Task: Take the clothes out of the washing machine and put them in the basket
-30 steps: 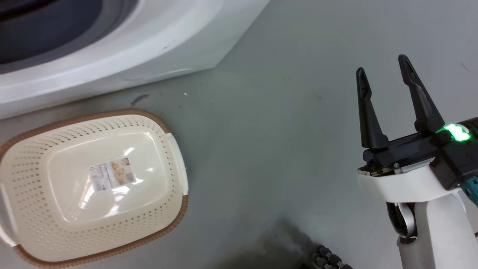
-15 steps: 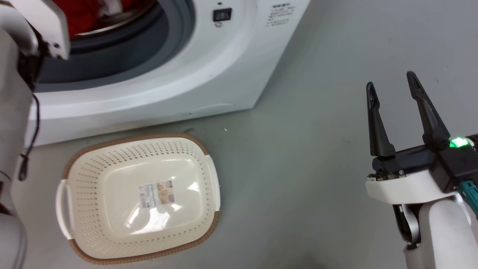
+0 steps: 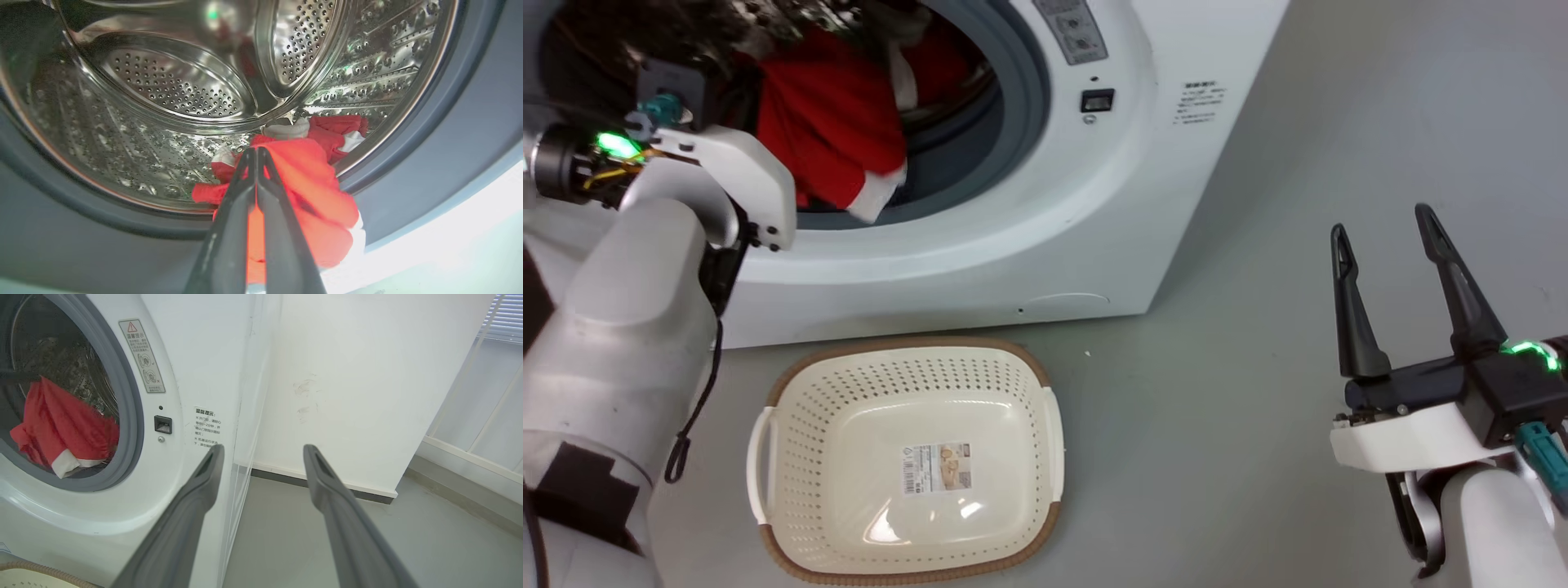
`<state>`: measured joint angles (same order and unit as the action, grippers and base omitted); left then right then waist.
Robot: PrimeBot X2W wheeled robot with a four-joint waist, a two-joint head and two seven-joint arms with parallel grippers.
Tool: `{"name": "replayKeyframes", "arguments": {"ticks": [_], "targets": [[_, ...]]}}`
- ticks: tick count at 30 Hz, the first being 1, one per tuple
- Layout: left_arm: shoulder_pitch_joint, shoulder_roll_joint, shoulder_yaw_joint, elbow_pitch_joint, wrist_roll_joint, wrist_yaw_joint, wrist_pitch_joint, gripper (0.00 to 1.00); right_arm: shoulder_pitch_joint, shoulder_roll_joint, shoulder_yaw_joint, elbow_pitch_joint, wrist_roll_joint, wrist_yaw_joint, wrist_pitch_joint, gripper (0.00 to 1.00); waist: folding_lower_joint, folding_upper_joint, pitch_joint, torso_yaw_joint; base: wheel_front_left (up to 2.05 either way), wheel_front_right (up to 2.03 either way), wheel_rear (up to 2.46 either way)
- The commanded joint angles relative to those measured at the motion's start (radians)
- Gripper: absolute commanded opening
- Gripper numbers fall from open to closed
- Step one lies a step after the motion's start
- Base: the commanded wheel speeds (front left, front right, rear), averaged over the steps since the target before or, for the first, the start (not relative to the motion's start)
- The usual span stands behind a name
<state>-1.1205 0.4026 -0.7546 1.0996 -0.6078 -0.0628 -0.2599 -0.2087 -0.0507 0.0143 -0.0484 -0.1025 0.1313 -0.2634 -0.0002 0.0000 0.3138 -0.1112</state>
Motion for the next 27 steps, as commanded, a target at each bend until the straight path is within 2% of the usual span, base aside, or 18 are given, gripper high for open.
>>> {"name": "replayKeyframes", "arguments": {"ticks": [1, 8, 14, 21, 27], "targets": [[0.017, 0.002, 0.011, -0.027, 0.008, 0.010, -0.006, 0.00, 0.014, 0.001, -0.002, 0.003, -0.004, -0.001, -0.002, 1.00, 0.0002, 0.0000, -0.024, 0.024, 0.00, 0.00, 0.00], [0.173, 0.027, 0.090, -0.258, 0.048, 0.075, -0.005, 0.00, 0.035, 0.001, -0.006, 0.009, -0.015, -0.001, -0.002, 1.00, 0.0002, 0.0000, -0.070, 0.054, 0.00, 0.00, 0.00], [0.343, 0.053, 0.130, -0.420, 0.075, 0.102, -0.005, 0.00, 0.061, 0.001, -0.009, 0.013, -0.016, -0.001, -0.002, 1.00, 0.0002, 0.0000, -0.115, 0.070, 0.00, 0.00, 0.00], [0.531, 0.093, 0.117, -0.629, 0.087, 0.137, 0.001, 0.00, 0.092, 0.001, -0.026, 0.010, -0.015, -0.001, -0.002, 1.00, 0.0002, 0.0000, -0.143, 0.095, 0.00, 0.00, 0.00], [0.657, 0.143, 0.080, -0.788, 0.087, 0.170, 0.066, 0.00, 0.093, 0.001, -0.028, 0.011, -0.013, -0.001, -0.002, 1.00, 0.0002, 0.0000, -0.150, 0.104, 0.00, 0.00, 0.00]]}}
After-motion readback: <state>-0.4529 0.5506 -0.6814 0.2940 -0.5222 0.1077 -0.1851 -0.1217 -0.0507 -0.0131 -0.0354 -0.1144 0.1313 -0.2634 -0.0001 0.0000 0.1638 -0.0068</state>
